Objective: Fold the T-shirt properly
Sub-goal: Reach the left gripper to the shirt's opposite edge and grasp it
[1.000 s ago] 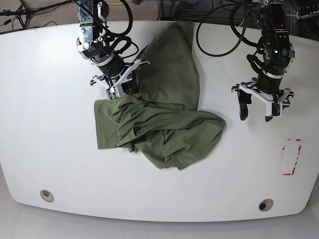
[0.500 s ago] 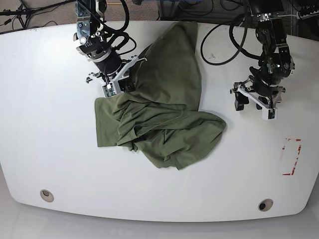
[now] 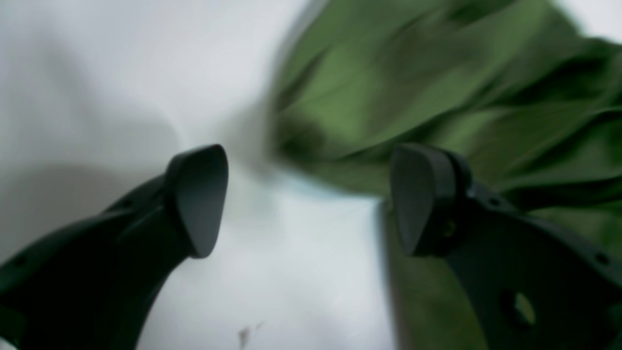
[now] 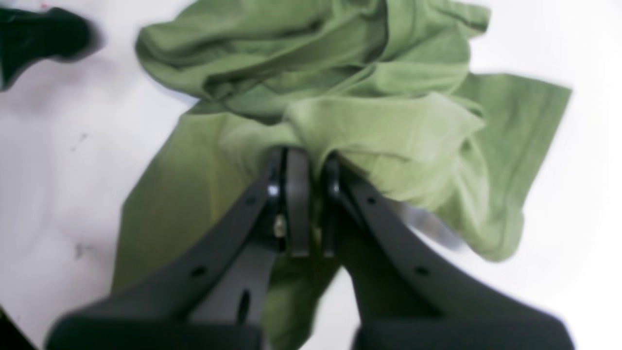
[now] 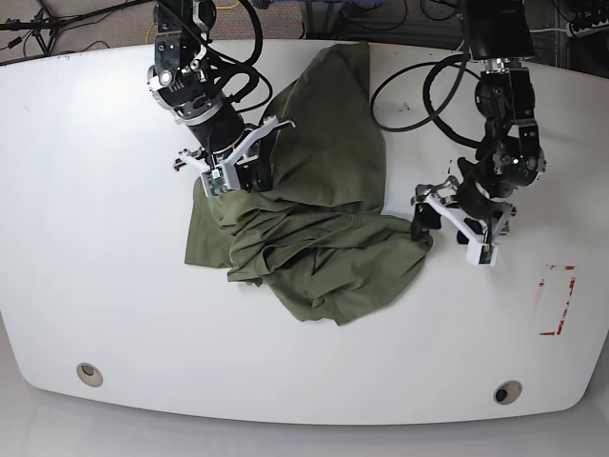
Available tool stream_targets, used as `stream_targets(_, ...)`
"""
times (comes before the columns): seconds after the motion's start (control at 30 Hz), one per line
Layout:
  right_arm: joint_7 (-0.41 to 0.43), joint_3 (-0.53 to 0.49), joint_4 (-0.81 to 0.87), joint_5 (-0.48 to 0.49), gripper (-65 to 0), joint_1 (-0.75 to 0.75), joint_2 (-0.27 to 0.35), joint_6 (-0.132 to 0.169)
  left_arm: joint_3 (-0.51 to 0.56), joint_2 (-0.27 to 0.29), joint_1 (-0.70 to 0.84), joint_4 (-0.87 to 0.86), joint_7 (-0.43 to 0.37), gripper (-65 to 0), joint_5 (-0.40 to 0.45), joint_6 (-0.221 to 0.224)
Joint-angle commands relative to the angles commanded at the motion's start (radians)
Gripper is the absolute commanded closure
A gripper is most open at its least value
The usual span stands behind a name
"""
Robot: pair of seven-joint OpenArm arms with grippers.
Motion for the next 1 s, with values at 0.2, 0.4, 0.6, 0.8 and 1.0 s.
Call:
stream_targets(0.2,-0.006,0.001,0.012,-0.001,-0.8,-0.01,0.008,-0.001,0.009,0.005,-0.014,-0.012,-0.051,-47.8,0.054,0.039)
stream_targets(0.4,-0.005,0.009,0.013,0.006,-0.3,-0.015,0.033,-0.005,0.005,0.011,-0.035,-0.08,-0.122,-46.6,0.1,0.064)
stream_targets(0.6,-0.006,0.008,0.011,0.006,-0.3,-0.016,0.038,-0.005,0.002,0.011,-0.042,-0.11,-0.129,-46.7,0.104,0.063)
stream_targets(0.8,-0.002,0.009,0.001,0.008,0.0,-0.019,0.031,-0.008,0.004,0.018,-0.036,-0.156,-0.105,-46.4,0.077,0.061)
stream_targets(1.0,-0.001,0.005,-0.007,0.012,0.0,-0.019,0.032,-0.006,-0.003,0.019,-0.033,-0.188,-0.088,-45.7,0.07,0.048)
